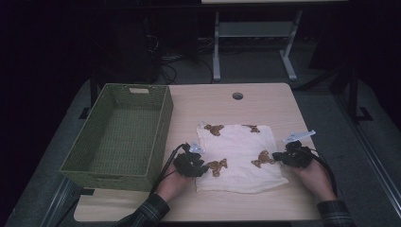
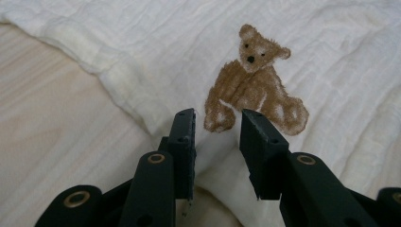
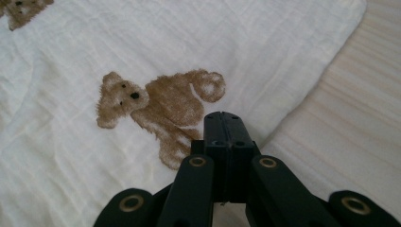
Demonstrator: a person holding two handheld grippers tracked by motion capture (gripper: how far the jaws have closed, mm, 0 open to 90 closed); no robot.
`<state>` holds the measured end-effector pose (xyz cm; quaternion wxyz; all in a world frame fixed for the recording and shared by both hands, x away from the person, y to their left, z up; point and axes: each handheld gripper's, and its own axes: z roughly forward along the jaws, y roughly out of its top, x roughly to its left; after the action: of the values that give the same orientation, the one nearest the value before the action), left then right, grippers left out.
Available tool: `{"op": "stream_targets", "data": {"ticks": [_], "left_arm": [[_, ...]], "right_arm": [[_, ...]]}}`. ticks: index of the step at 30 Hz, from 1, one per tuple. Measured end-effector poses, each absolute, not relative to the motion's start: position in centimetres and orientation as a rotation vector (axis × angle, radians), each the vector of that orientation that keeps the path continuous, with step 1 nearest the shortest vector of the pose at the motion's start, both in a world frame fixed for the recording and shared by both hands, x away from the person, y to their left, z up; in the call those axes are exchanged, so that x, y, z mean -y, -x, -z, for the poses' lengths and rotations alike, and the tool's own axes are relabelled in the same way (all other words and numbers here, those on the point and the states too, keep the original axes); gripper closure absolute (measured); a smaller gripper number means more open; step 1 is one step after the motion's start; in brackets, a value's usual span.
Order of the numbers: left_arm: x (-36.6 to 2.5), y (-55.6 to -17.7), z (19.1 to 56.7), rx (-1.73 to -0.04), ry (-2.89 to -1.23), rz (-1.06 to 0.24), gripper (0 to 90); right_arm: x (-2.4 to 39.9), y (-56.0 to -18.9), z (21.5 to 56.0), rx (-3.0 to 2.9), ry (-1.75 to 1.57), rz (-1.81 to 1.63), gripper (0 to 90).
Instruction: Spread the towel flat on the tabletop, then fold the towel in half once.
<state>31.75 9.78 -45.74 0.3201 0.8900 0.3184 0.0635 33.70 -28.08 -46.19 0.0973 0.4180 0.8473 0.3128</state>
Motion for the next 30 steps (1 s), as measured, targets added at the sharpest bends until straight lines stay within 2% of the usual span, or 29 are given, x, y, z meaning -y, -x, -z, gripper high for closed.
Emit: {"op": "stream_targets", "data": {"ticks": [10, 17, 30], "left_arm": [[-9.7, -34.1, 44.3, -0.865, -2.296, -0.214, 54.3], [-9.9, -37.0, 43.3, -0.887, -2.265, -0.28, 54.1], [-9.9, -43.7, 43.6, -1.017, -2.212, -0.382, 58.9]], "right_arm": [[28.2, -35.3, 45.2, -2.491, -1.254, -1.017, 68.8], [28.0, -37.7, 44.4, -2.445, -1.262, -1.042, 67.8], [28.0, -43.4, 43.2, -2.386, -1.285, -1.038, 73.0]]}}
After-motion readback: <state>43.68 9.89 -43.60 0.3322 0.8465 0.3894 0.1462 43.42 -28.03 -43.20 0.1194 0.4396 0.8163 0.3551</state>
